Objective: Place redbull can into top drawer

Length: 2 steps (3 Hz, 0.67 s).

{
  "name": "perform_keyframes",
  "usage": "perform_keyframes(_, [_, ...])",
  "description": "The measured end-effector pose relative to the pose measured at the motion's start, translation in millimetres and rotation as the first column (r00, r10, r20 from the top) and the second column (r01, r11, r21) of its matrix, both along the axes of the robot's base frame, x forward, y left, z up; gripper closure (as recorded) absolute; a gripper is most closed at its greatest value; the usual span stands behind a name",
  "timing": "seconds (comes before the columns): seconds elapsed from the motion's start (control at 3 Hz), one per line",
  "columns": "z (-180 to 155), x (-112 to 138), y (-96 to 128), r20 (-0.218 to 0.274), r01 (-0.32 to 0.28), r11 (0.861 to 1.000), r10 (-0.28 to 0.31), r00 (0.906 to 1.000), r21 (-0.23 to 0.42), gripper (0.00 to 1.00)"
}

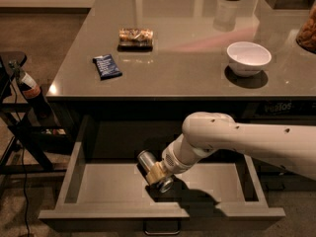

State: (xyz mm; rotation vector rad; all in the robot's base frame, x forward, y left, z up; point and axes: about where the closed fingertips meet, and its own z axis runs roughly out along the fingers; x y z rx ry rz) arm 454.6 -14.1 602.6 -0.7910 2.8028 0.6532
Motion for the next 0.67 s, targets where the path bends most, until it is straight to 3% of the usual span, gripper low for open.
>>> perform_keyframes(0.33, [0.0, 0.0, 0.0, 0.0, 0.0, 1.0, 0.0, 1.0, 0.0, 0.0])
perform_keyframes(0.67, [0.0, 0.0, 0.0, 0.0, 0.0, 1.0, 0.0, 1.0, 0.0, 0.0])
